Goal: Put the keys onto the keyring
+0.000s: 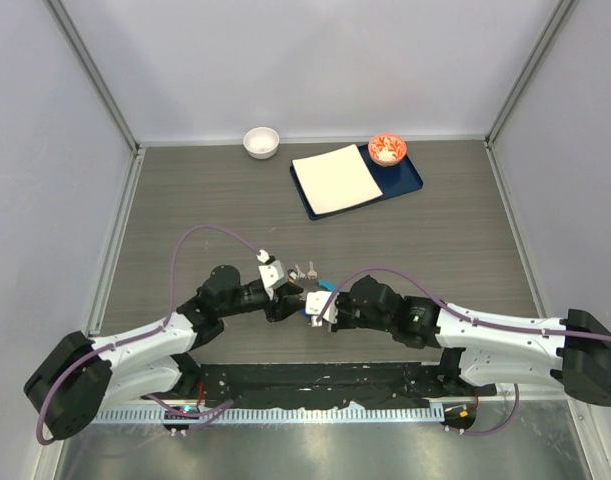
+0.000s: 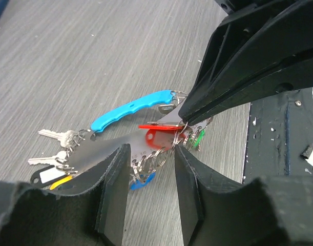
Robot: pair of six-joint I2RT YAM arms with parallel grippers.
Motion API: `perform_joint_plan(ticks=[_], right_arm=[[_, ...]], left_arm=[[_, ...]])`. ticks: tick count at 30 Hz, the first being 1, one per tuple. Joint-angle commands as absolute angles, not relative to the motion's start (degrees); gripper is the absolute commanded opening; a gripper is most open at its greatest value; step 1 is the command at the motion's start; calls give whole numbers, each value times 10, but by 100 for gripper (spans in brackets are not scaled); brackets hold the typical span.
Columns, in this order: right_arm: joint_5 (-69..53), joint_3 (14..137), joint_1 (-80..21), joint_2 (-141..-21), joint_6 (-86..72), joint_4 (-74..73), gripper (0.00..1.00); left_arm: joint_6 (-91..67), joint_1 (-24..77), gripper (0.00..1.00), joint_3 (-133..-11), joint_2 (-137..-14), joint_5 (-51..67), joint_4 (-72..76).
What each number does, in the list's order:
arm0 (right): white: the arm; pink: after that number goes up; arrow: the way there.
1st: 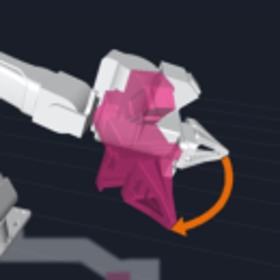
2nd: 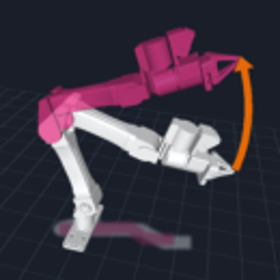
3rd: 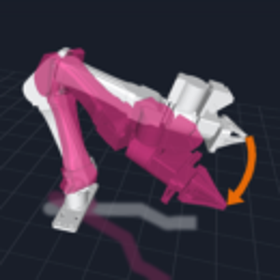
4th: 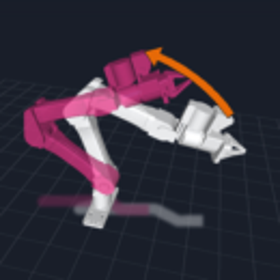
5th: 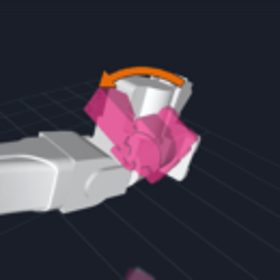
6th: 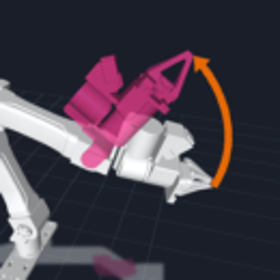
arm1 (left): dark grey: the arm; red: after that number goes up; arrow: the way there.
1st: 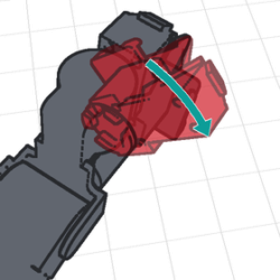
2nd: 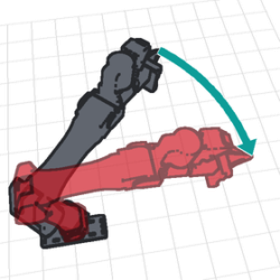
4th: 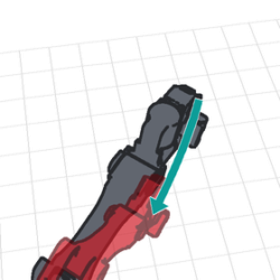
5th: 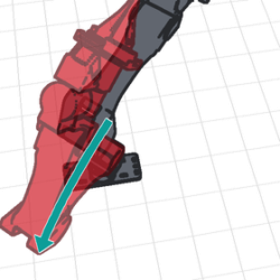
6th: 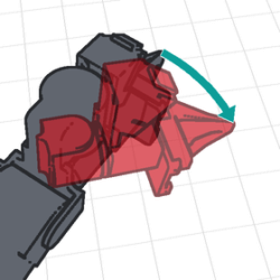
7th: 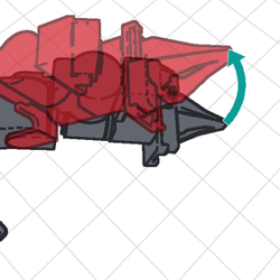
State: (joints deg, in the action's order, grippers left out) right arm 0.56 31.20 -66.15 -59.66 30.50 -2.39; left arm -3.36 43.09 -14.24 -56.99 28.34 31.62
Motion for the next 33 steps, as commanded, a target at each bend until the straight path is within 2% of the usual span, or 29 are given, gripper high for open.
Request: perform_joint_plan(ticks=[1, 12, 23, 33], right_arm=[[7, 350, -663, -597, 320, -18, 1], [9, 352, -662, -599, 321, -24, 1], [8, 350, -663, -601, 321, -19, 1], [8, 349, -663, -601, 318, -18, 1]], left_arm=[[34, 430, 43, -198, -609, 342, 273], [100, 429, 43, -264, -667, 421, 195], [103, 430, 29, -282, -696, 436, 172], [71, 430, 25, -275, -705, 441, 222]])
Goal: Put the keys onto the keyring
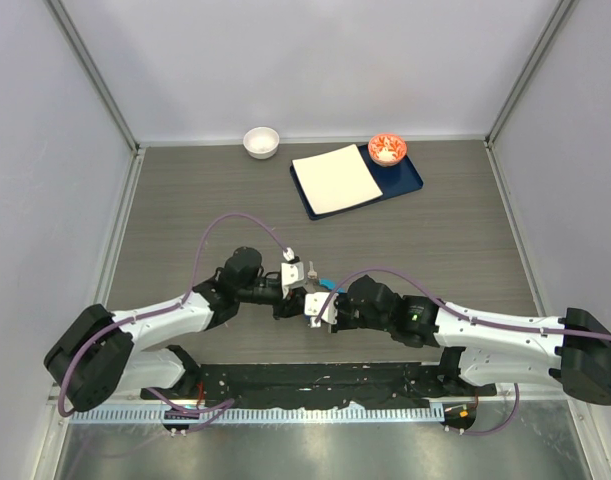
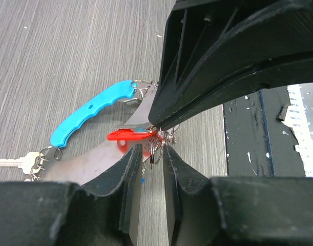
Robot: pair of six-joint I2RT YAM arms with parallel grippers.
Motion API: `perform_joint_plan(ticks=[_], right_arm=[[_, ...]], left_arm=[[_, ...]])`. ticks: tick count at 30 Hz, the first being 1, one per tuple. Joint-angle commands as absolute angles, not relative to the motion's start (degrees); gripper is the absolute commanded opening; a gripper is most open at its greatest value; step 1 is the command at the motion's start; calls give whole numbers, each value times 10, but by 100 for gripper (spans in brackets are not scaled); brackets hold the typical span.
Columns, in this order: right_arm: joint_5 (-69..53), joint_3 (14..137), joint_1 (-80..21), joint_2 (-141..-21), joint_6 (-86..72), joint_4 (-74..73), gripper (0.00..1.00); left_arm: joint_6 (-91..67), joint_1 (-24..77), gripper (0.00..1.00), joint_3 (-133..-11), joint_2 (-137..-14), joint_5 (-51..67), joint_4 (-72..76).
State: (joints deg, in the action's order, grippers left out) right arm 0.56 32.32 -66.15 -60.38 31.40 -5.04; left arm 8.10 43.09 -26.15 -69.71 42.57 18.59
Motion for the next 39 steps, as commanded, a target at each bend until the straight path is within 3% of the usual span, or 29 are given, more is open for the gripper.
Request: perform_joint_plan(ticks=[1, 7, 10, 21, 39], right_arm=[[-10, 349, -664, -601, 317, -18, 1], [-11, 349, -663, -598, 317, -18, 1], [-8, 346, -663, -593, 316, -18, 1], [-9, 337, -663, -588, 310, -25, 1], [-43, 331, -666, -618, 301, -13, 1]], left_arm=[[69, 429, 25, -274, -707, 443, 225], [64, 430, 13, -272, -715, 445, 228], [62, 430, 0, -270, -708, 444, 229], [5, 429, 0, -208, -596, 324, 295], [-79, 429, 0, -163, -528, 279, 386]])
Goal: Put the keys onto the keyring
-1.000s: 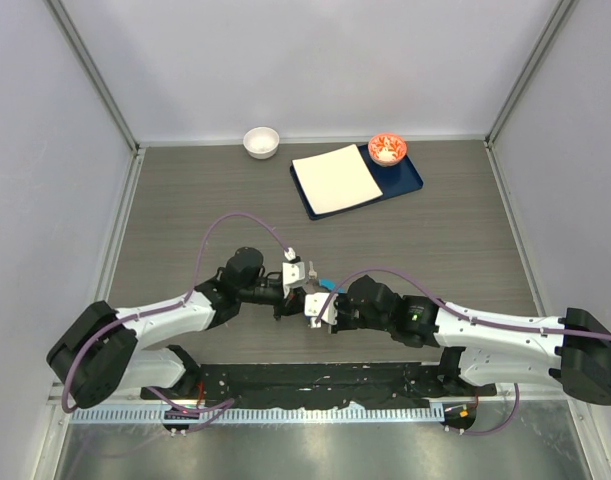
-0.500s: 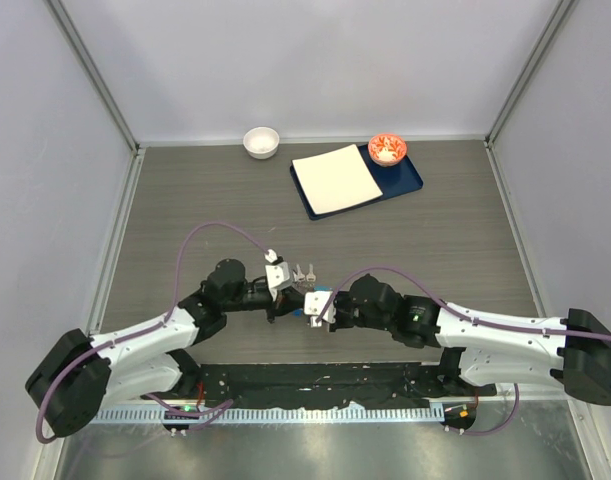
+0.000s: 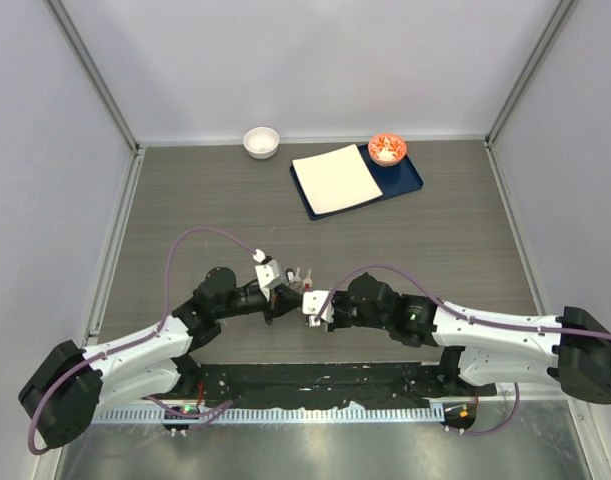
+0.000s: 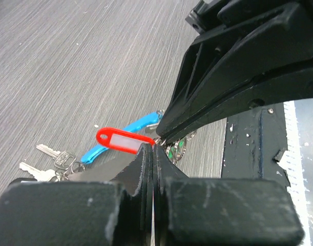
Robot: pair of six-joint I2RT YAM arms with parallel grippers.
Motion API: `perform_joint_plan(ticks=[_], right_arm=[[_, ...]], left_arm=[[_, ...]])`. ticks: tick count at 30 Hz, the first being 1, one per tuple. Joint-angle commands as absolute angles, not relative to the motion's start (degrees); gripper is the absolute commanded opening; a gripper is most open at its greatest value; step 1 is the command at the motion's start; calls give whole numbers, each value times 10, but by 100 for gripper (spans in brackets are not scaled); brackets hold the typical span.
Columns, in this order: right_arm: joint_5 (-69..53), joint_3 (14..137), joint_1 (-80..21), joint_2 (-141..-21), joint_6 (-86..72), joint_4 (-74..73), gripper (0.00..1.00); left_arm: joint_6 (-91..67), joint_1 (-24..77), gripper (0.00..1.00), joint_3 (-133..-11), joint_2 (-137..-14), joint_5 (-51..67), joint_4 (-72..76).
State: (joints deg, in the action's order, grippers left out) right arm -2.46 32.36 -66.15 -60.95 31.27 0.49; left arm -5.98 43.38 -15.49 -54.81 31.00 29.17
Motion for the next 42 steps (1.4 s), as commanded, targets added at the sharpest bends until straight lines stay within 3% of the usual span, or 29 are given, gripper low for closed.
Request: perform_joint_plan(ticks=[1, 9, 18, 26, 32, 34, 35, 38, 42], right_arm=[[-43, 332, -666, -619, 301, -13, 1], [-40, 333, -671, -632, 302, -7, 1], [-44, 325, -687, -655, 287, 85, 1], [48, 271, -687, -625, 257, 226, 1], [90, 279, -687, -626, 269, 193, 1], [92, 286, -687, -616, 275, 178, 1], [93, 288, -687, -614, 279, 159, 1], [95, 303, -687, -614, 295, 121, 1], [91, 324, -687, -629, 315, 82, 1]], left_arm=[[-81, 429, 0, -162, -528, 277, 387], [-92, 429, 0, -164, -531, 267, 395], [-142, 430, 0, -142, -587, 251, 515], [-163, 435, 0, -124, -621, 222, 579], [-171, 437, 1, -95, -618, 202, 605], [-166, 437, 10, -89, -603, 201, 578], [-161, 437, 22, -87, -585, 199, 562], [-147, 437, 33, -84, -537, 193, 489], [-108, 437, 41, -87, -483, 175, 402]])
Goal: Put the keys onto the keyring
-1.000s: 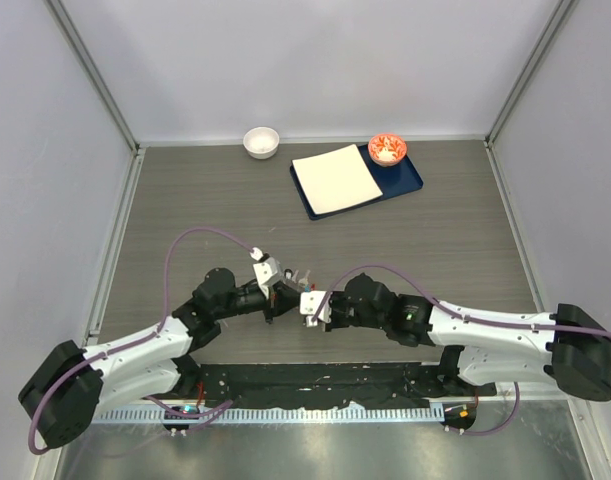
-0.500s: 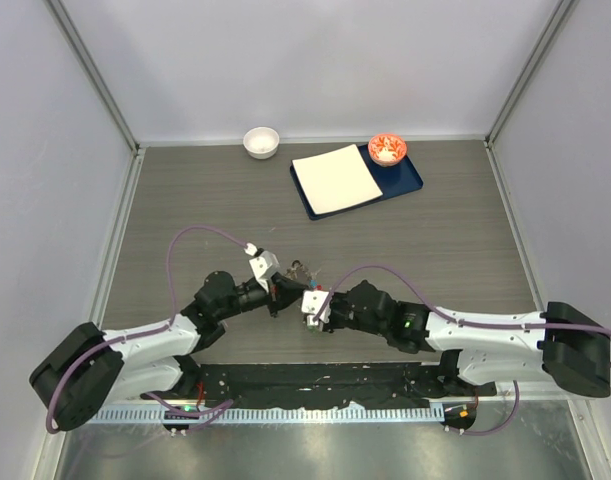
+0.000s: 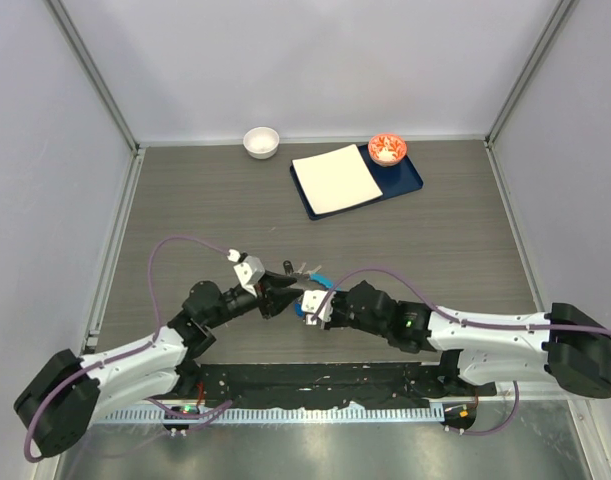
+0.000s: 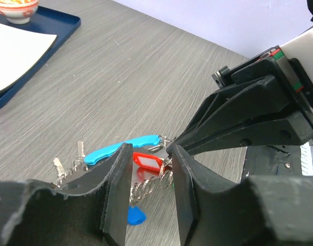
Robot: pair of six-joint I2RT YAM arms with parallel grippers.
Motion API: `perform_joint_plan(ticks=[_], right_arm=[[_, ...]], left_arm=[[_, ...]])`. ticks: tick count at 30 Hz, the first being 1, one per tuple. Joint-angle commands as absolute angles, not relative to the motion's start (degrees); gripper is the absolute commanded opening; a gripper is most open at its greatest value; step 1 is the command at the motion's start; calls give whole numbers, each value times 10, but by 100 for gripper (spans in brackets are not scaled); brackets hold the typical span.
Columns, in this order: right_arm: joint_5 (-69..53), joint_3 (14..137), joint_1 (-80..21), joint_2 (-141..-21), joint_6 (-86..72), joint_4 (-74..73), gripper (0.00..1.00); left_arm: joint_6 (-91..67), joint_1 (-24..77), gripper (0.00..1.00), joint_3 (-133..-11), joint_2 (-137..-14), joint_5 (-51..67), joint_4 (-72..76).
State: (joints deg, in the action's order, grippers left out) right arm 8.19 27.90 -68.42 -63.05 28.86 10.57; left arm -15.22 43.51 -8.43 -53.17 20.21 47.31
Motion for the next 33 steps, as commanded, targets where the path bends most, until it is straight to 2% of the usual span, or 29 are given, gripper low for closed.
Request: perform_joint_plan(ticks=[1, 6, 16, 23, 33], right_arm=[[82, 332, -687, -635, 317, 77, 1], [65, 346, -687, -641, 331, 49, 1], [48, 360, -687, -652, 335, 12, 1], [46, 357, -687, -643, 335, 11, 1], [49, 352, -687, -641, 335, 11, 1]], left_arm=[[-99, 437, 42, -90, -475, 175, 385], [-44, 436, 44, -128, -482, 208, 296], [12, 436, 38, -197, -620, 344, 296], [58, 434, 32, -237, -657, 367, 227], [90, 433, 32, -242, -657, 374, 178]])
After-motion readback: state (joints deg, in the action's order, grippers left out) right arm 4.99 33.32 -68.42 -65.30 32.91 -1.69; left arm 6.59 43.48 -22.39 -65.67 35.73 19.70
